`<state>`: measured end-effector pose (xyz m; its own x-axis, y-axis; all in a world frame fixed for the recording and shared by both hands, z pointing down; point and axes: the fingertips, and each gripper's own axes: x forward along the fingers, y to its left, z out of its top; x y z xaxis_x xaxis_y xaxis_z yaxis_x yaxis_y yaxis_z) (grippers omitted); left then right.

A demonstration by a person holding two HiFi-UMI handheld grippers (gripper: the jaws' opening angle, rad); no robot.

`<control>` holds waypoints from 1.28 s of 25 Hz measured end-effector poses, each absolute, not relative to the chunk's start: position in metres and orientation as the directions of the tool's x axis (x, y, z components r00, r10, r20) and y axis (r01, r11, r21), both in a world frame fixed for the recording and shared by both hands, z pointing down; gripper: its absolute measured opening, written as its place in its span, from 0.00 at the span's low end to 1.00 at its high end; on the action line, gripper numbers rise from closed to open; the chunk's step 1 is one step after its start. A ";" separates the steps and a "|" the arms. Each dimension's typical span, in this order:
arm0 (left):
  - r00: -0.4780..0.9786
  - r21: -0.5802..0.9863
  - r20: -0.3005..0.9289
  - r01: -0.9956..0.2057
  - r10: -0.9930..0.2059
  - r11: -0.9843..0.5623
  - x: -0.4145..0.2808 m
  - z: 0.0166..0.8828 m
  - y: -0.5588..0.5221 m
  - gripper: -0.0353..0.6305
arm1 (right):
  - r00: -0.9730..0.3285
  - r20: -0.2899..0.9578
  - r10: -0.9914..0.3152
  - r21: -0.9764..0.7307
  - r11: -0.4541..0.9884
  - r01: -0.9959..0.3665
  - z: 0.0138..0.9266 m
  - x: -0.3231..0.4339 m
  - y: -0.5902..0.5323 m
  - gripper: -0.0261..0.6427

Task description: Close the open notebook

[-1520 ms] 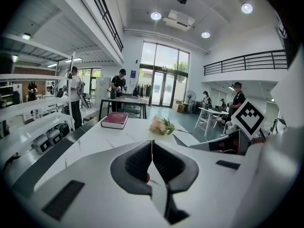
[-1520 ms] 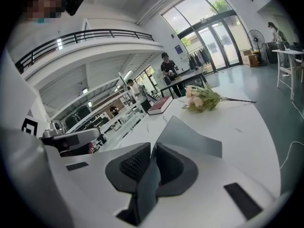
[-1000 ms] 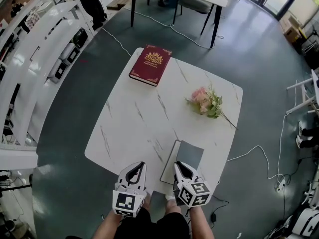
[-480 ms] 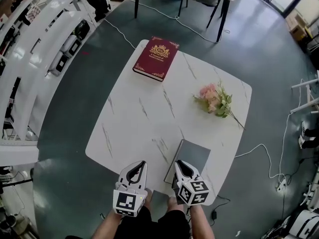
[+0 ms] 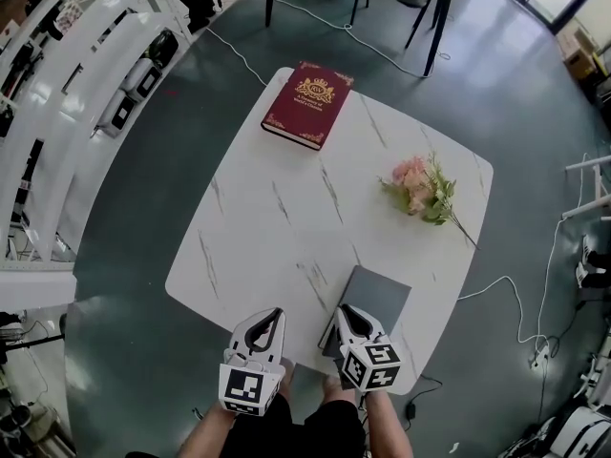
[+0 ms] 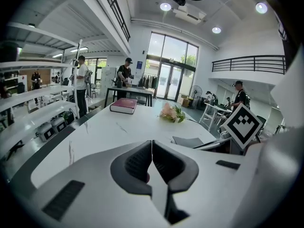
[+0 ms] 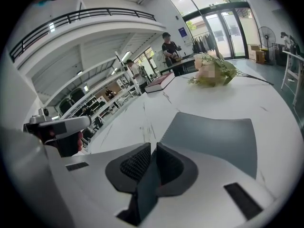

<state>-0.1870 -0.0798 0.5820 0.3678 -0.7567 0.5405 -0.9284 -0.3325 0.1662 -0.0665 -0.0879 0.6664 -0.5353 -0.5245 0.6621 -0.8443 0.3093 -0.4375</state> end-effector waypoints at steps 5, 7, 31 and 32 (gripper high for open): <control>0.365 0.163 0.539 -0.929 -0.759 -0.332 -0.189 0.582 -0.081 0.09 | -0.576 0.636 -0.513 -0.453 0.357 -0.817 0.665 -0.077 -0.087 0.29; 0.364 0.163 0.536 -0.930 -0.761 -0.330 -0.189 0.582 -0.081 0.09 | -0.580 0.630 -0.515 -0.454 0.362 -0.814 0.664 -0.079 -0.089 0.35; 0.413 0.130 0.455 -0.907 -0.789 -0.400 -0.168 0.524 -0.081 0.09 | -0.530 0.579 -0.620 -0.381 0.369 -0.848 0.595 -0.052 -0.092 0.33; 0.419 0.127 0.444 -0.905 -0.792 -0.407 -0.165 0.516 -0.082 0.09 | -0.524 0.572 -0.631 -0.373 0.369 -0.851 0.587 -0.048 -0.092 0.33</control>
